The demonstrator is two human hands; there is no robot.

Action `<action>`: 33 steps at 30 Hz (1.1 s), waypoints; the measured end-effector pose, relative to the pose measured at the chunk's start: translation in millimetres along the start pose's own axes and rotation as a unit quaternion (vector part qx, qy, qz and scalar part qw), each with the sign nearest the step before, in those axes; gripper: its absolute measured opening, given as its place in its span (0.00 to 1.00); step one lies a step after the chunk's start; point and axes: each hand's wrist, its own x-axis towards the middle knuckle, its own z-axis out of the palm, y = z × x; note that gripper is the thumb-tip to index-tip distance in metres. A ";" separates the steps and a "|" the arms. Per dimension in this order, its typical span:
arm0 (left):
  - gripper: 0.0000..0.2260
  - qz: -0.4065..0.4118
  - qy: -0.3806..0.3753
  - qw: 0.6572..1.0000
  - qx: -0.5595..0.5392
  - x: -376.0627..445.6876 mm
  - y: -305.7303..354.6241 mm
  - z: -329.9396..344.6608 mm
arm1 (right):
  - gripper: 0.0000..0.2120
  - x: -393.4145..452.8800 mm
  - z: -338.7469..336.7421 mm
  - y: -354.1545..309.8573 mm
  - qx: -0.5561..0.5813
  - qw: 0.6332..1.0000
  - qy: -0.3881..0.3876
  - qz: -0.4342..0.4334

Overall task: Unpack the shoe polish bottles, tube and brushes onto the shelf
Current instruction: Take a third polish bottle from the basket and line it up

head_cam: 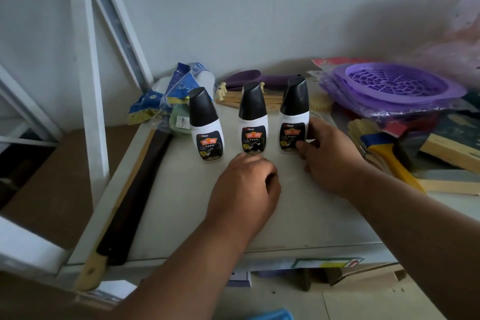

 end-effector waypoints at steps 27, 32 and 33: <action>0.04 -0.004 0.001 1.000 0.006 1.1 -3.9 3.2 | 0.13 -0.6 0.3 -1.7 -0.041 0.999 -0.003 0.010; 0.02 -0.005 0.010 1.000 -0.016 -4.5 -5.0 -0.7 | 0.27 -9.8 -2.5 -6.4 -0.015 0.999 -0.027 0.033; 0.02 -0.005 0.010 1.000 -0.017 -8.3 -3.2 -3.6 | 0.29 -15.0 -3.4 -7.8 -0.017 0.999 -0.024 0.042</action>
